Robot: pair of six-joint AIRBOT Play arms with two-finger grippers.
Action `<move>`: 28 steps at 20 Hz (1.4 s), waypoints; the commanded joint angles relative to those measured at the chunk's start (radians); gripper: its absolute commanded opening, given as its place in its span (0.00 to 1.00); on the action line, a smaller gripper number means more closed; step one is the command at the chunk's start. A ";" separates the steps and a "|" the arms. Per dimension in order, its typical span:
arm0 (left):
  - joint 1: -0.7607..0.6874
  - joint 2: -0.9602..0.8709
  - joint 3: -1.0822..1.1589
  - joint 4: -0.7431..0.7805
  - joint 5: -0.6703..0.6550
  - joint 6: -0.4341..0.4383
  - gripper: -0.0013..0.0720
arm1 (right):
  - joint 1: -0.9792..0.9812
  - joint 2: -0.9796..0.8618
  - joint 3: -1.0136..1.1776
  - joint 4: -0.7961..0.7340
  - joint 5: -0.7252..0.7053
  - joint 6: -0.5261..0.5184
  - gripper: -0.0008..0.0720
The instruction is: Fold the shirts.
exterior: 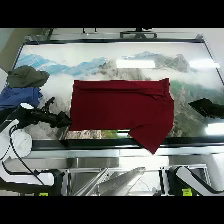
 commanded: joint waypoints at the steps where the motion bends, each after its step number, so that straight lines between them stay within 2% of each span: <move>1: -0.060 0.005 -0.041 0.010 0.080 0.040 0.40 | -0.004 0.033 -0.037 -0.019 0.037 0.032 0.56; 2: -0.090 0.005 -0.038 0.009 0.080 0.040 0.40 | -0.004 0.033 -0.055 -0.060 0.048 0.072 0.56; 3: -0.119 0.005 -0.028 0.014 0.080 0.048 0.35 | -0.004 0.033 -0.085 -0.122 0.055 0.129 0.56; 4: -0.136 0.005 -0.013 0.014 0.076 0.057 0.08 | -0.004 0.033 -0.121 -0.191 0.062 0.209 0.56; 6: -0.157 0.005 0.030 0.013 0.073 0.057 0.05 | -0.004 0.033 -0.204 -0.312 0.065 0.346 0.56; 9: -0.162 0.005 0.069 0.012 0.064 0.055 0.06 | -0.002 0.032 -0.317 -0.307 0.011 0.392 0.59; 10: -0.161 0.005 0.069 0.012 0.064 0.055 0.06 | 0.000 0.030 -0.354 -0.286 -0.015 0.390 0.66; 11: -0.161 0.004 0.069 0.013 0.064 0.055 0.06 | 0.007 0.026 -0.393 -0.247 -0.040 0.368 0.67; 15: -0.161 0.005 0.069 0.011 0.065 0.055 0.06 | 0.087 -0.031 -0.505 -0.140 -0.165 0.236 0.67; 22: -0.161 0.005 0.070 0.001 0.026 0.055 0.06 | 0.150 -0.222 -0.509 0.047 -0.157 0.021 0.66; 24: -0.151 0.005 0.070 -0.026 0.013 0.055 0.06 | 0.149 -0.271 -0.503 0.047 -0.118 0.001 0.45; 25: -0.141 0.005 0.070 -0.043 0.007 0.055 0.06 | 0.149 -0.280 -0.496 0.047 -0.100 0.002 0.40; 26: -0.127 0.005 0.070 -0.045 -0.004 0.055 0.06 | 0.149 -0.277 -0.484 0.053 -0.076 0.002 0.21; 27: -0.107 0.005 0.070 -0.042 -0.030 0.055 0.06 | 0.148 -0.267 -0.467 0.053 -0.053 0.003 0.10; 28: -0.084 0.005 0.070 -0.042 -0.059 0.055 0.06 | 0.148 -0.251 -0.441 0.052 -0.039 0.007 0.04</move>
